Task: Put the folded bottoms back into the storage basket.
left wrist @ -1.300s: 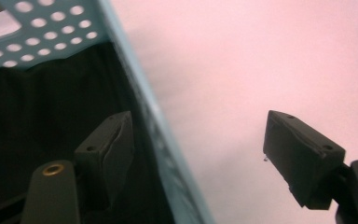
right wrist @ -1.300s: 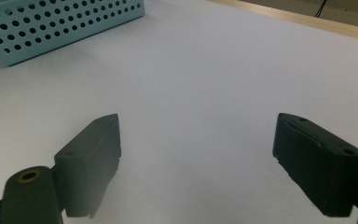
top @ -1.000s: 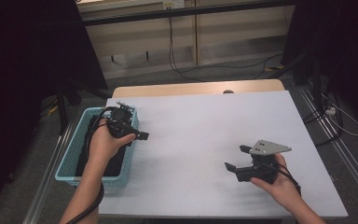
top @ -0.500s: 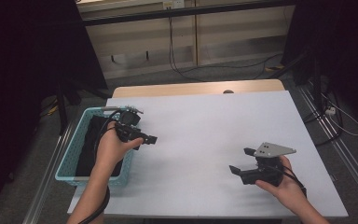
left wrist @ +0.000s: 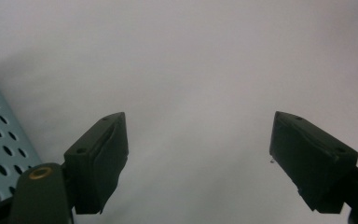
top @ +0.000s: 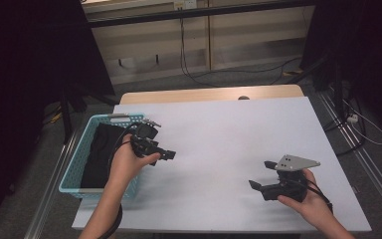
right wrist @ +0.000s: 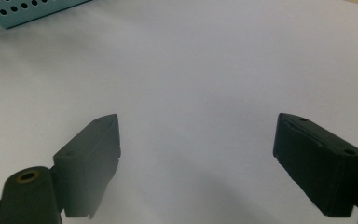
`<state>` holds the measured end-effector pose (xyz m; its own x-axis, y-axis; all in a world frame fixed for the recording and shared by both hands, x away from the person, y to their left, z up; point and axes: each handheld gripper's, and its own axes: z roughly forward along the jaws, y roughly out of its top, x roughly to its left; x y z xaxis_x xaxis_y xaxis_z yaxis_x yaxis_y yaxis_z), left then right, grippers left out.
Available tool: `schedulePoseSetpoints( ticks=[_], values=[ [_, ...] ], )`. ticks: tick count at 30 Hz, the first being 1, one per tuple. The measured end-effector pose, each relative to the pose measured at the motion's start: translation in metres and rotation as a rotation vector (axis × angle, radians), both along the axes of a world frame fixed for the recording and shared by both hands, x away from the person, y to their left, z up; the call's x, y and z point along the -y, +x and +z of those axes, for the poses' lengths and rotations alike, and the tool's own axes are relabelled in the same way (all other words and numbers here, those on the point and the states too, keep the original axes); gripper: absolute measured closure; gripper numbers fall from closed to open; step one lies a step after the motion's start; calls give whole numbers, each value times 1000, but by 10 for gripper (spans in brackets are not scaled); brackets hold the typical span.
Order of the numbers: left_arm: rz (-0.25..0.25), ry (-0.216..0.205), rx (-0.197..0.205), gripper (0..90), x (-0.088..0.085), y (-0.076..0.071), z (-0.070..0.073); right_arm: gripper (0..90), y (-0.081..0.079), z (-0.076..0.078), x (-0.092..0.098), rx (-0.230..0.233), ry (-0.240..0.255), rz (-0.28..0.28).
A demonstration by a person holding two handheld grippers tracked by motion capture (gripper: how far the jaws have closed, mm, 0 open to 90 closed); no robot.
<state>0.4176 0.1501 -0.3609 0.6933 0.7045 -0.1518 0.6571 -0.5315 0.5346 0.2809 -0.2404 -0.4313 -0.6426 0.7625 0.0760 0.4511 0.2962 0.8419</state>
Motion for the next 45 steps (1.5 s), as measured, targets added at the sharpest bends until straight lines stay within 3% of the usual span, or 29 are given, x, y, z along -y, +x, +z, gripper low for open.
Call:
schedulePoseSetpoints(
  ticks=[3, 4, 15, 16, 18, 45],
  values=[
    [-25, 12, 5, 185, 4, -3, -3, 143, -2, 0, 2, -3, -1, 3],
    [-19, -5, -1, 184, 5, -5, -5, 143, -2, 0, 3, -5, -4, 3],
    [-48, -7, -4, 173, 10, -12, -16, 142, -7, -4, 8, -17, -9, 7],
    [-68, 2, 2, 173, 10, -12, -17, 141, -7, -4, 8, -19, -10, 9],
    [-58, -5, -3, 171, 11, -15, -19, 141, -7, -4, 9, -20, -12, 9],
    [-110, -46, 9, 138, 1, -41, -46, 137, -10, -13, 15, -45, -40, 10]
  ],
)
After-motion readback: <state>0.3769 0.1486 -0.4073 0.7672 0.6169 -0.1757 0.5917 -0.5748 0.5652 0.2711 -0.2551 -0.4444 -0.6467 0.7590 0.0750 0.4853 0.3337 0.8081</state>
